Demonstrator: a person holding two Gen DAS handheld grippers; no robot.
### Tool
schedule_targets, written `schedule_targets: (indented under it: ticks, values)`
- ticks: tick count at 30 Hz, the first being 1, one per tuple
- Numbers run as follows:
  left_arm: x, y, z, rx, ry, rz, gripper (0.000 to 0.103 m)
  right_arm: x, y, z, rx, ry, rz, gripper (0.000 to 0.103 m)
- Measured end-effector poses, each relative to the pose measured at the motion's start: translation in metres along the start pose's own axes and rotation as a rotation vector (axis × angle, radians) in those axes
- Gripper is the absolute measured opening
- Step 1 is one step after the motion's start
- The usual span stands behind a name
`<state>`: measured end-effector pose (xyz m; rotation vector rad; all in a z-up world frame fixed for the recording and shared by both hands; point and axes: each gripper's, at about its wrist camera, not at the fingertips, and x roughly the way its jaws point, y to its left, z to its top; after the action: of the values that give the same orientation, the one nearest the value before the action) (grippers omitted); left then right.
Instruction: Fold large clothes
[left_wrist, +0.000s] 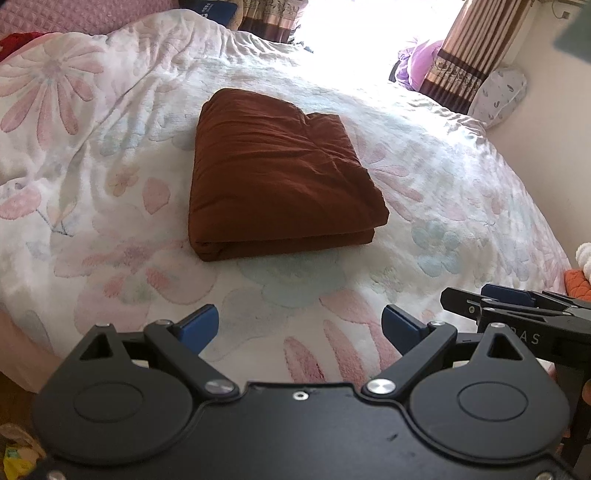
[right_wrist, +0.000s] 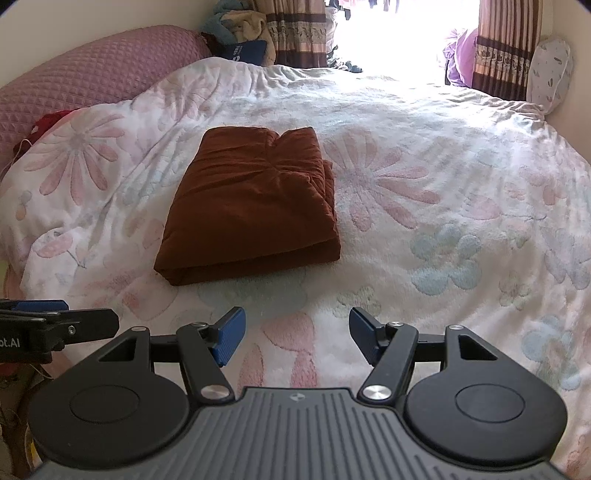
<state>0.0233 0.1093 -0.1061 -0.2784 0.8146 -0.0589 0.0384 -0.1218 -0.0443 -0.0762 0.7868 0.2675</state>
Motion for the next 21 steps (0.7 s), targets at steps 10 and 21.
schedule_targets:
  ticks: [10, 21]
  values:
    - [0.002, 0.0004, 0.0013, 0.002, 0.003, -0.001, 0.097, 0.0013, -0.0028, -0.0017, 0.001, 0.004, 0.0, 0.076]
    - [0.0016, -0.0015, 0.001, 0.001, 0.002, -0.005, 0.097, 0.0027, -0.0055, -0.0048, -0.003, 0.009, 0.003, 0.076]
